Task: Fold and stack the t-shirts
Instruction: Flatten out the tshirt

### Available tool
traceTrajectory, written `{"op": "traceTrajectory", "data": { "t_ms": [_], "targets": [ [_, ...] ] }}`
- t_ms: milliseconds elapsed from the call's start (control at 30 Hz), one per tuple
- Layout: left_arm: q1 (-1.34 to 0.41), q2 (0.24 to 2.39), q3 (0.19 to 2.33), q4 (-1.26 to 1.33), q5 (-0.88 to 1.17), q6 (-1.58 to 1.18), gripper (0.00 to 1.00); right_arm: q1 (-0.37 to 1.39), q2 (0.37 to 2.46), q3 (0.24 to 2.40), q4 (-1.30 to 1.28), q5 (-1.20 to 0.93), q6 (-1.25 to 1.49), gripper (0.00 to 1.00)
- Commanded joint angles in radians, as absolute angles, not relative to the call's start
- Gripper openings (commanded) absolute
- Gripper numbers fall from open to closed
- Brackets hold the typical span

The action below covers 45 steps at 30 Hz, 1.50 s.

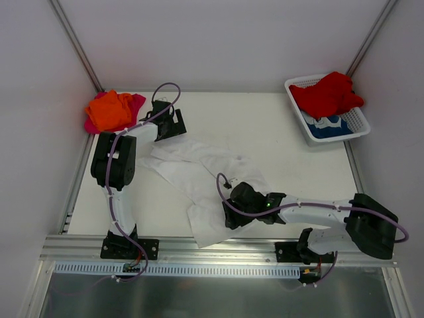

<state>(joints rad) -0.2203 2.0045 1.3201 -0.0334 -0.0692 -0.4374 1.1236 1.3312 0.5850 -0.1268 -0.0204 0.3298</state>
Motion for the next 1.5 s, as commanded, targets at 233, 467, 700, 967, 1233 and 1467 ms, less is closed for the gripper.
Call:
{"op": "traceTrajectory", "data": {
  "t_ms": [233, 467, 700, 967, 1233, 1467],
  "targets": [
    [-0.209, 2.036, 1.348, -0.055, -0.057, -0.443, 0.98, 1.131, 1.083, 0.452, -0.501, 0.124, 0.434, 0.54],
    [-0.209, 1.987, 1.333, -0.057, -0.049, -0.439, 0.98, 1.129, 1.088, 0.590, -0.572, 0.184, 0.367, 0.54],
    [-0.209, 1.907, 1.362, -0.100, -0.037, -0.419, 0.99, 1.120, 1.172, 0.804, -0.624, 0.247, 0.261, 0.55],
    [-0.209, 1.776, 1.339, -0.144, -0.087, -0.368, 0.99, 1.035, 1.269, 0.992, -0.614, 0.247, 0.160, 0.56],
    [-0.209, 1.755, 1.215, -0.150, -0.103, -0.406, 0.99, 0.974, 1.335, 1.057, -0.592, 0.224, 0.106, 0.56],
    [-0.209, 1.681, 1.072, -0.156, -0.112, -0.453, 0.98, 0.848, 1.319, 1.046, -0.588, 0.178, 0.094, 0.56]
  ]
}}
